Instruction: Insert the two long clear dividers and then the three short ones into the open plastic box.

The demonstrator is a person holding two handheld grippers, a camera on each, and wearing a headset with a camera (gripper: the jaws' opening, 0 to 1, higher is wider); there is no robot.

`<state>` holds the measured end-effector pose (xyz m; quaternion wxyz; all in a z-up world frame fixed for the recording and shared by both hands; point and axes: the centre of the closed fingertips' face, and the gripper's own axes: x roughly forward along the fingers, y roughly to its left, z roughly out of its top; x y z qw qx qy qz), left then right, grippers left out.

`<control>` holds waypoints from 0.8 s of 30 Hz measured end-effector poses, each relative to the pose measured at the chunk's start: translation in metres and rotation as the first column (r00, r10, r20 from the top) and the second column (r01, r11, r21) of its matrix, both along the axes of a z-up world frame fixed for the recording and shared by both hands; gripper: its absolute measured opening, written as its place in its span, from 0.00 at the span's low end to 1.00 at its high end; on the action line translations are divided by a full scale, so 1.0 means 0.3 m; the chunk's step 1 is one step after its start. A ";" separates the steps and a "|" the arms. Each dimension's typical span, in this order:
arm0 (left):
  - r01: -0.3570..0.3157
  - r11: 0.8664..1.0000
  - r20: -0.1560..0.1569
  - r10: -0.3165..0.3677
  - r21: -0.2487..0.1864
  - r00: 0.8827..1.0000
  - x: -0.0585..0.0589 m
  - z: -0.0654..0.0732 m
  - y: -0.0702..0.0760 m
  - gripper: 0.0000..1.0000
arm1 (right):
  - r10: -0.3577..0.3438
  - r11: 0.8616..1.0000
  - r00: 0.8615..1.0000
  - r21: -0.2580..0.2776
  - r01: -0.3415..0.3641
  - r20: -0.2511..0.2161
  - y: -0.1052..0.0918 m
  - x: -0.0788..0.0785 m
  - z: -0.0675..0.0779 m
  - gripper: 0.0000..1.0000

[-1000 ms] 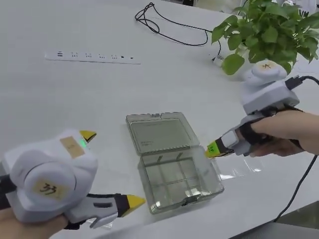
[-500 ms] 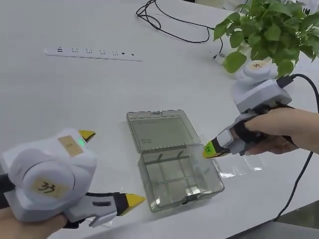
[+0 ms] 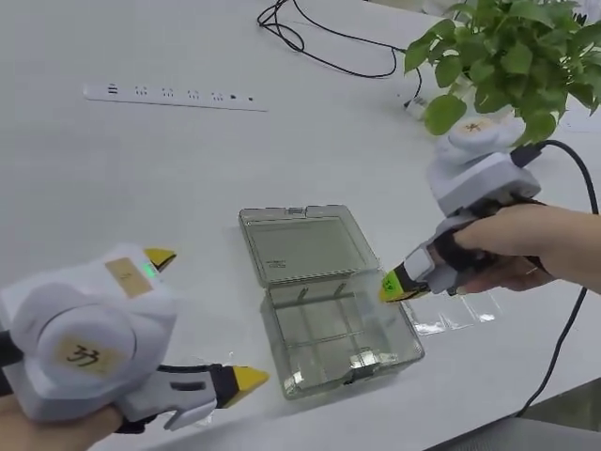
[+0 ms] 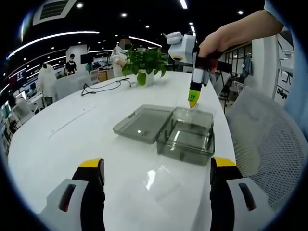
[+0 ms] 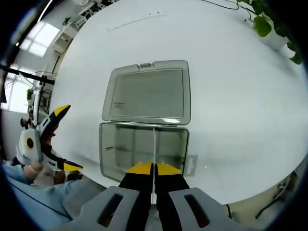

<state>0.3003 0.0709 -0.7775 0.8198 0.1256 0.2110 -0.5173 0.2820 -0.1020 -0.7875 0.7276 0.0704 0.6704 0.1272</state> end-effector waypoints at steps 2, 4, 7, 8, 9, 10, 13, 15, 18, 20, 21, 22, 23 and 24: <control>-0.004 1.000 0.001 0.004 0.002 1.000 0.002 -0.001 0.003 0.93 | -0.003 1.000 1.000 0.002 0.003 -0.002 0.005 -0.003 0.001 0.02; -0.005 1.000 -0.003 0.005 0.002 1.000 0.003 -0.003 0.004 0.93 | -0.004 1.000 1.000 -0.001 0.004 -0.004 0.011 -0.008 0.002 0.02; -0.010 1.000 -0.005 0.010 0.001 1.000 0.005 -0.005 0.007 0.92 | -0.002 1.000 1.000 -0.002 0.002 -0.006 0.013 -0.009 0.001 0.02; -0.013 1.000 -0.004 0.013 -0.001 1.000 0.006 -0.004 0.008 0.92 | -0.002 1.000 1.000 0.001 0.002 -0.008 0.010 -0.004 -0.001 0.02; -0.013 1.000 -0.005 0.013 -0.001 1.000 0.006 -0.005 0.008 0.92 | -0.004 1.000 1.000 -0.002 0.004 -0.009 0.009 -0.003 -0.001 0.02; -0.013 1.000 -0.006 0.013 -0.001 1.000 0.006 -0.005 0.008 0.92 | 0.002 1.000 1.000 -0.003 -0.002 -0.010 0.011 -0.005 -0.001 0.02; -0.014 1.000 -0.008 0.014 -0.001 1.000 0.004 -0.007 0.009 0.92 | 0.002 1.000 1.000 -0.002 -0.002 -0.014 0.007 0.002 -0.007 0.02; -0.015 1.000 -0.007 0.015 -0.001 1.000 0.005 -0.007 0.011 0.92 | -0.001 1.000 1.000 -0.002 0.001 -0.018 0.015 -0.002 -0.007 0.02; -0.018 1.000 -0.006 0.018 -0.002 1.000 0.005 -0.007 0.014 0.92 | -0.004 1.000 1.000 -0.004 0.004 -0.027 0.016 0.001 -0.010 0.02; -0.020 1.000 -0.008 0.020 -0.002 1.000 0.005 -0.008 0.017 0.92 | 0.000 1.000 0.999 -0.004 0.000 -0.032 0.020 -0.001 -0.012 0.02; -0.019 1.000 -0.007 0.019 0.001 1.000 0.006 -0.009 0.019 0.92 | 0.000 1.000 0.999 -0.005 0.000 -0.035 0.021 -0.002 -0.013 0.02; -0.020 1.000 -0.007 0.020 0.001 1.000 0.006 -0.010 0.019 0.92 | 0.002 1.000 0.999 -0.006 -0.002 -0.039 0.026 -0.004 -0.013 0.02; -0.021 1.000 -0.009 0.021 0.000 1.000 0.006 -0.010 0.021 0.92 | 0.000 1.000 0.999 -0.008 0.000 -0.043 0.026 -0.005 -0.013 0.02; -0.022 1.000 -0.009 0.022 -0.001 1.000 0.007 -0.010 0.022 0.92 | -0.005 1.000 0.999 -0.009 0.005 -0.049 0.029 -0.006 -0.014 0.02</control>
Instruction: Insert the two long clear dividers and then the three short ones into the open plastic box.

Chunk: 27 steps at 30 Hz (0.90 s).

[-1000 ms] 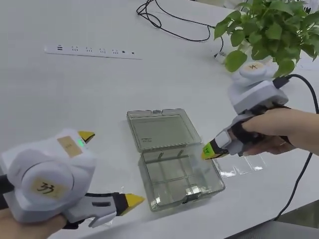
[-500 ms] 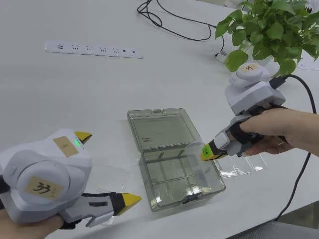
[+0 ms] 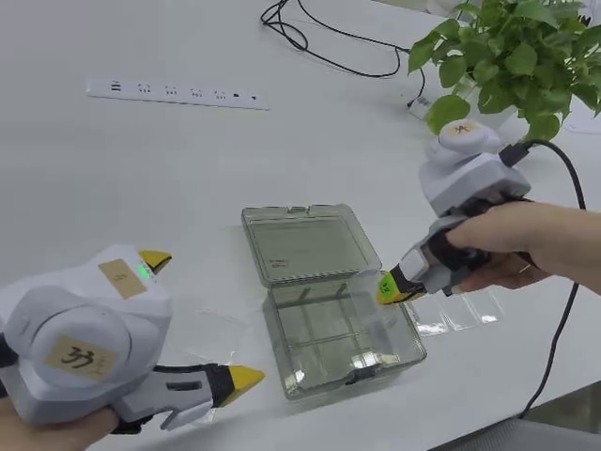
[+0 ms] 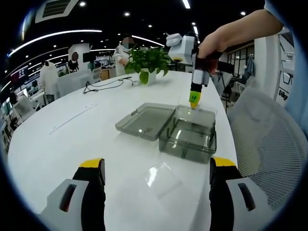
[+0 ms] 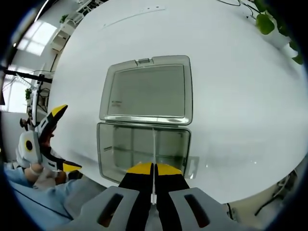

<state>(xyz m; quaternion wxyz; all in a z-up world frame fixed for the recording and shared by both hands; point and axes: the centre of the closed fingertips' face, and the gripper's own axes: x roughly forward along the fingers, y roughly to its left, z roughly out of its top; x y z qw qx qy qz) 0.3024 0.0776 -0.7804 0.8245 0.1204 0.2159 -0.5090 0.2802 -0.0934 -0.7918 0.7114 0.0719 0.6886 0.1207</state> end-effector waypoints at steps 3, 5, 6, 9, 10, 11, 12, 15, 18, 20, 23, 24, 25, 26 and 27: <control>-0.002 1.000 0.000 0.002 0.000 1.000 0.000 0.000 0.003 0.92 | -0.004 1.000 1.000 -0.004 0.004 -0.009 -0.002 0.001 -0.006 0.02; -0.002 1.000 -0.002 0.002 0.000 1.000 0.000 -0.001 0.005 0.91 | 0.001 1.000 1.000 -0.005 -0.001 -0.012 -0.009 0.008 -0.011 0.02; -0.003 1.000 -0.001 0.003 0.000 1.000 0.001 -0.001 0.006 0.91 | -0.005 1.000 1.000 -0.003 0.005 -0.015 -0.004 0.005 -0.012 0.02; -0.007 1.000 -0.004 0.007 0.000 1.000 0.001 -0.002 0.008 0.91 | -0.005 1.000 1.000 -0.005 0.004 -0.021 0.002 -0.003 -0.009 0.02; -0.006 1.000 -0.004 0.006 0.001 1.000 0.001 -0.002 0.008 0.91 | -0.001 1.000 1.000 -0.006 0.001 -0.021 0.003 -0.004 -0.008 0.02; -0.006 1.000 -0.004 0.006 0.000 1.000 0.000 -0.002 0.008 0.91 | -0.001 1.000 1.000 -0.007 0.001 -0.023 -0.001 -0.001 -0.010 0.02; -0.006 1.000 -0.004 0.006 0.001 1.000 -0.001 -0.003 0.007 0.91 | -0.004 1.000 1.000 -0.004 0.004 -0.026 -0.005 0.004 -0.013 0.02; -0.005 1.000 -0.006 0.005 0.004 1.000 -0.002 -0.007 0.008 0.91 | 0.005 1.000 0.999 -0.007 -0.006 -0.036 -0.001 0.000 -0.010 0.02; -0.004 1.000 -0.007 0.004 0.005 1.000 -0.005 -0.010 0.007 0.91 | 0.008 1.000 0.999 -0.007 -0.008 -0.041 -0.006 0.007 -0.011 0.02; -0.001 1.000 -0.012 0.001 0.003 1.000 -0.008 -0.013 0.005 0.91 | 0.006 1.000 0.999 -0.007 -0.007 -0.046 -0.003 0.003 -0.009 0.02; 0.000 1.000 -0.016 0.000 0.006 1.000 -0.010 -0.020 0.006 0.91 | 0.010 1.000 0.999 -0.006 -0.010 -0.050 -0.018 0.020 -0.012 0.02; -0.001 1.000 -0.017 0.001 0.006 1.000 -0.010 -0.021 0.006 0.91 | 0.012 1.000 0.999 -0.004 -0.012 -0.050 -0.020 0.024 -0.012 0.02; 0.000 1.000 -0.016 0.000 0.006 1.000 -0.010 -0.022 0.006 0.91 | 0.013 1.000 0.999 -0.006 -0.014 -0.052 -0.022 0.023 -0.013 0.02; 0.001 1.000 -0.018 -0.001 0.006 1.000 -0.011 -0.022 0.005 0.91 | 0.007 1.000 0.999 -0.003 -0.007 -0.053 -0.020 0.022 -0.014 0.02; 0.000 1.000 -0.018 0.000 0.007 1.000 -0.011 -0.024 0.005 0.91 | 0.009 1.000 0.999 -0.003 -0.009 -0.052 -0.016 0.017 -0.012 0.02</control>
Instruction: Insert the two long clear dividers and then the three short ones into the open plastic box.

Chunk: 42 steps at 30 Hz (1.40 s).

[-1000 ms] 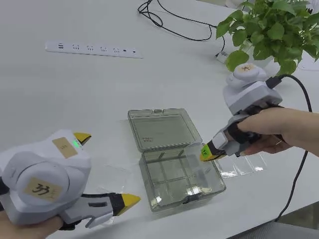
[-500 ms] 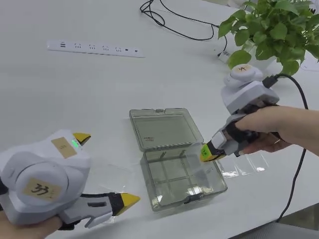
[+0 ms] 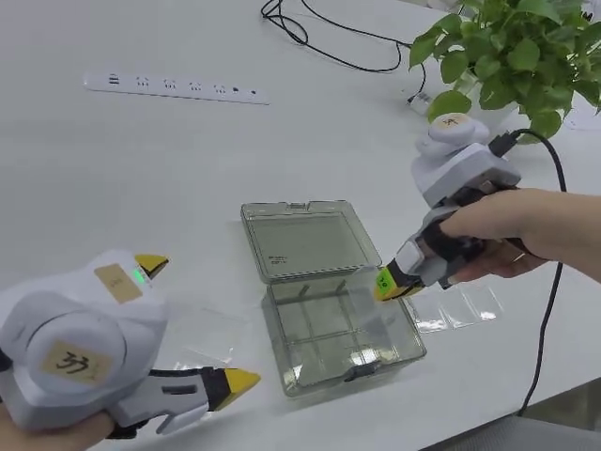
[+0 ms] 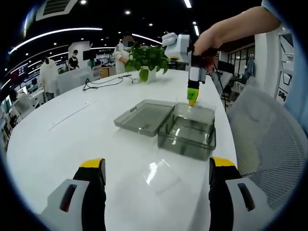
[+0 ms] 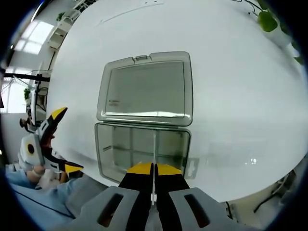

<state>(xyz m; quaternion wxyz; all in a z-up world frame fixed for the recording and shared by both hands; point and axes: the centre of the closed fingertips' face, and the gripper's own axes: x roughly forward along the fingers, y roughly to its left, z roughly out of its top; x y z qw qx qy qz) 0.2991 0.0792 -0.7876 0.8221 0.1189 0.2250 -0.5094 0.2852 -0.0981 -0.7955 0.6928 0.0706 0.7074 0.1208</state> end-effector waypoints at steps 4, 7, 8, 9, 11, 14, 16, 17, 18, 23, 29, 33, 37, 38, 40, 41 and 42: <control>0.003 1.000 -0.002 -0.003 0.002 1.000 -0.003 -0.004 -0.002 0.90 | 0.005 1.000 1.000 -0.001 -0.005 -0.004 0.006 -0.004 0.009 0.02; 0.004 1.000 -0.005 -0.004 -0.001 1.000 -0.008 -0.005 -0.006 0.90 | 0.010 1.000 1.000 -0.002 -0.010 -0.005 -0.001 0.003 0.007 0.02; 0.005 1.000 -0.007 -0.005 -0.003 1.000 -0.010 -0.006 -0.008 0.90 | 0.008 1.000 1.000 -0.003 -0.008 -0.006 -0.006 0.007 0.005 0.02; 0.006 1.000 -0.008 -0.006 -0.003 1.000 -0.012 -0.006 -0.010 0.90 | 0.010 1.000 1.000 -0.003 -0.010 -0.006 -0.009 0.010 0.003 0.02; 0.007 1.000 -0.008 -0.007 -0.004 1.000 -0.014 -0.006 -0.011 0.90 | 0.009 1.000 1.000 -0.003 -0.009 -0.009 -0.015 0.011 0.003 0.02; 0.008 1.000 -0.010 -0.008 -0.004 1.000 -0.018 -0.009 -0.009 0.90 | 0.011 1.000 1.000 -0.005 -0.011 -0.011 -0.013 0.009 0.001 0.02; 0.008 1.000 -0.012 -0.008 -0.004 1.000 -0.020 -0.011 -0.008 0.90 | 0.008 1.000 1.000 0.000 -0.008 -0.011 -0.009 0.009 -0.002 0.02; 0.007 1.000 -0.013 -0.007 -0.004 1.000 -0.021 -0.012 -0.007 0.90 | 0.004 1.000 1.000 0.002 -0.004 -0.013 -0.009 0.011 -0.006 0.02; 0.007 1.000 -0.012 -0.007 -0.003 1.000 -0.021 -0.013 -0.006 0.90 | 0.003 1.000 1.000 0.003 -0.003 -0.011 -0.002 0.009 -0.005 0.02; 0.002 1.000 -0.017 -0.002 -0.007 1.000 -0.019 -0.013 -0.003 0.90 | 0.019 1.000 1.000 -0.004 -0.019 -0.016 0.011 0.004 -0.007 0.02; 0.003 1.000 -0.017 -0.003 -0.001 1.000 -0.019 -0.018 0.000 0.90 | 0.009 1.000 1.000 -0.005 -0.009 -0.011 -0.001 0.013 -0.004 0.02; 0.006 1.000 -0.019 -0.006 0.000 1.000 -0.023 -0.021 -0.006 0.89 | 0.008 1.000 1.000 -0.008 -0.008 -0.005 -0.016 0.017 0.000 0.02; 0.010 1.000 -0.019 -0.010 -0.001 1.000 -0.025 -0.023 -0.010 0.89 | -0.009 1.000 1.000 -0.008 0.009 -0.001 -0.023 0.017 0.001 0.02; 0.011 1.000 -0.020 -0.011 -0.001 1.000 -0.025 -0.023 -0.011 0.89 | -0.012 1.000 1.000 -0.006 0.012 -0.001 -0.021 0.018 0.001 0.02; 0.014 1.000 -0.019 -0.014 0.000 1.000 -0.026 -0.024 -0.011 0.89 | -0.017 1.000 1.000 -0.005 0.017 0.002 -0.012 0.012 0.001 0.02; 0.015 1.000 -0.019 -0.015 0.001 1.000 -0.026 -0.024 -0.011 0.89 | -0.018 1.000 1.000 -0.007 0.018 0.001 -0.009 0.009 0.001 0.02; 0.015 1.000 -0.019 -0.015 0.000 1.000 -0.026 -0.024 -0.011 0.89 | -0.021 1.000 1.000 -0.009 0.021 0.002 -0.005 0.005 0.003 0.02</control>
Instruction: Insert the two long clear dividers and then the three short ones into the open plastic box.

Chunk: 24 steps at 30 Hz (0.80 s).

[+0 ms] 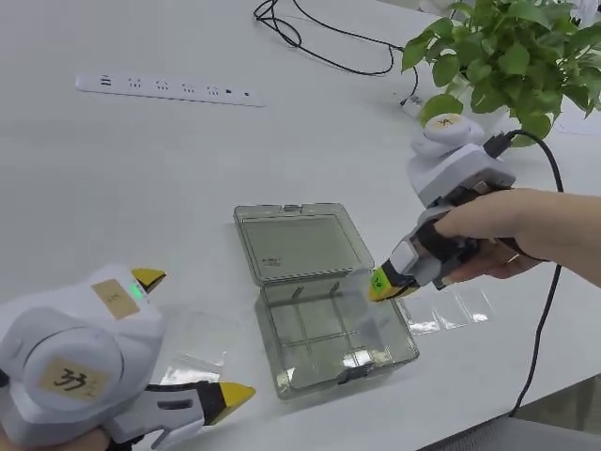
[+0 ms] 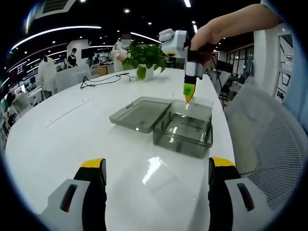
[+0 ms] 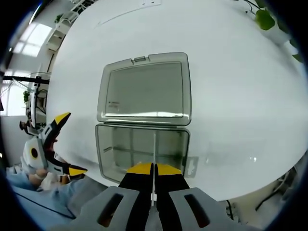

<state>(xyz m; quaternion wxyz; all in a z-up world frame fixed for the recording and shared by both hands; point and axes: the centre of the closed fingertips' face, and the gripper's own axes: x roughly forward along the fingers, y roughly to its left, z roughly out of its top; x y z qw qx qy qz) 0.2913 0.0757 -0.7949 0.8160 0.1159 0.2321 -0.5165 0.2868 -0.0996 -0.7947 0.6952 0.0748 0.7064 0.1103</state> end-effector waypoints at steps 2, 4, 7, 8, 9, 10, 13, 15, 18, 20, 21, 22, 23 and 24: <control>-0.002 1.000 0.001 0.002 0.000 1.000 0.004 0.001 0.003 0.89 | -0.002 1.000 1.000 0.005 0.002 0.000 0.007 -0.004 0.001 0.02; -0.004 1.000 0.001 0.004 0.001 1.000 0.006 0.000 0.006 0.89 | 0.001 1.000 1.000 0.002 -0.001 -0.005 0.004 -0.004 -0.005 0.02; -0.006 1.000 0.000 0.006 0.002 1.000 0.012 -0.002 0.010 0.89 | 0.004 1.000 1.000 0.000 -0.004 -0.007 0.006 -0.007 -0.005 0.02; -0.007 1.000 0.000 0.007 0.000 1.000 0.013 -0.001 0.011 0.89 | 0.003 1.000 1.000 0.001 -0.003 -0.004 0.004 0.000 -0.006 0.02; -0.006 1.000 -0.002 0.006 0.001 1.000 0.012 -0.002 0.012 0.89 | 0.003 1.000 1.000 -0.002 -0.003 -0.005 0.002 0.002 -0.008 0.02; -0.007 1.000 0.001 0.007 0.003 1.000 0.013 -0.003 0.013 0.89 | 0.002 1.000 1.000 0.001 -0.002 -0.008 0.004 -0.001 -0.006 0.02; -0.011 1.000 -0.003 0.011 0.000 1.000 0.018 -0.005 0.016 0.89 | -0.004 1.000 1.000 -0.003 0.004 -0.005 0.007 -0.001 -0.006 0.02; -0.009 1.000 -0.001 0.009 0.003 1.000 0.018 -0.006 0.017 0.89 | 0.001 1.000 1.000 -0.001 -0.001 -0.004 0.011 -0.003 -0.005 0.02; -0.007 1.000 -0.002 0.007 0.002 1.000 0.017 -0.005 0.017 0.89 | -0.005 1.000 1.000 -0.002 0.005 -0.001 0.011 -0.003 0.000 0.02; -0.007 1.000 -0.002 0.007 0.001 1.000 0.019 -0.006 0.016 0.89 | -0.009 1.000 1.000 -0.002 0.009 0.002 0.010 0.000 -0.001 0.02; -0.006 1.000 -0.004 0.006 0.002 1.000 0.018 -0.007 0.015 0.89 | -0.009 1.000 1.000 -0.002 0.009 0.003 0.011 0.000 -0.002 0.02; -0.006 1.000 -0.002 0.006 0.002 1.000 0.018 -0.006 0.015 0.89 | -0.007 1.000 1.000 -0.001 0.007 0.002 0.008 0.005 -0.007 0.02; -0.005 1.000 -0.001 0.005 0.001 1.000 0.018 -0.005 0.014 0.89 | -0.007 1.000 1.000 -0.004 0.007 0.001 0.005 0.008 -0.007 0.02; -0.006 1.000 -0.004 0.006 -0.001 1.000 0.017 -0.004 0.013 0.89 | -0.004 1.000 1.000 -0.002 0.004 -0.002 0.006 0.008 -0.006 0.02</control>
